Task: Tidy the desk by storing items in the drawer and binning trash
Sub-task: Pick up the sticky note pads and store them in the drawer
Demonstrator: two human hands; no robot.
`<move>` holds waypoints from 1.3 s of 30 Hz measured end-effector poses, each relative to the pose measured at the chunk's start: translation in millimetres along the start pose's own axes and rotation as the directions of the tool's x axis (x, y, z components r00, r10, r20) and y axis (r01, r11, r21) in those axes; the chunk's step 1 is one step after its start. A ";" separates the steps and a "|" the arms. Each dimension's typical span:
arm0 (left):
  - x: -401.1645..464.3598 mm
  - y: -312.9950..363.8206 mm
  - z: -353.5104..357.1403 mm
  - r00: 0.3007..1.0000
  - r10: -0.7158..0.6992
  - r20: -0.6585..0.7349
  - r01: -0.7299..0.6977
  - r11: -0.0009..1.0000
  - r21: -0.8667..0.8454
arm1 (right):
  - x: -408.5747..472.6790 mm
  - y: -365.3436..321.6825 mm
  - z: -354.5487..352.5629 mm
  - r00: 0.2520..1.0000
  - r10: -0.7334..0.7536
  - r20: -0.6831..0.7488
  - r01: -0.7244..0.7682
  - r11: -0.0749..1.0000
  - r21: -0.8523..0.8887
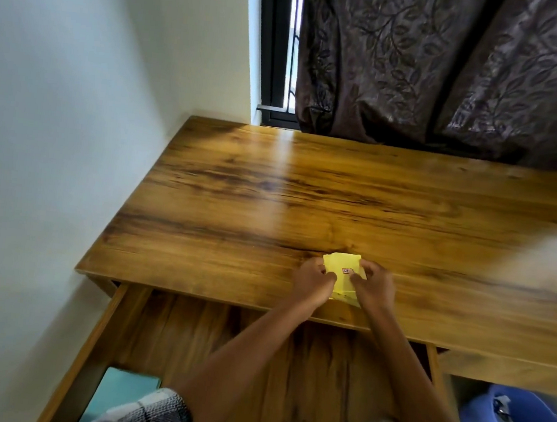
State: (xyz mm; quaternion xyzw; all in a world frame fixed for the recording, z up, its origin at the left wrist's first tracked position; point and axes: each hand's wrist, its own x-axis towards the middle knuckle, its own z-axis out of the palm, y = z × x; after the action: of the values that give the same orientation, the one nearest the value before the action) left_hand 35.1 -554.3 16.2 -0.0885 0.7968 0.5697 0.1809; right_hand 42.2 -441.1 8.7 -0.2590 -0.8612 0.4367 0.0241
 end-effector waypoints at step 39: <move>-24.6 -11.5 -20.8 0.995 0.091 -0.031 -0.096 0.973 -0.212 | -35.8 -20.6 -21.4 0.986 -0.124 0.113 0.084 0.948 0.307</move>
State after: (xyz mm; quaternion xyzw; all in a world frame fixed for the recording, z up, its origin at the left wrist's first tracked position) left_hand 57.8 -579.2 21.7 -0.0757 0.7364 0.6586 0.1352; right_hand 70.1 -452.0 44.3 -0.1772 -0.7968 0.5769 0.0298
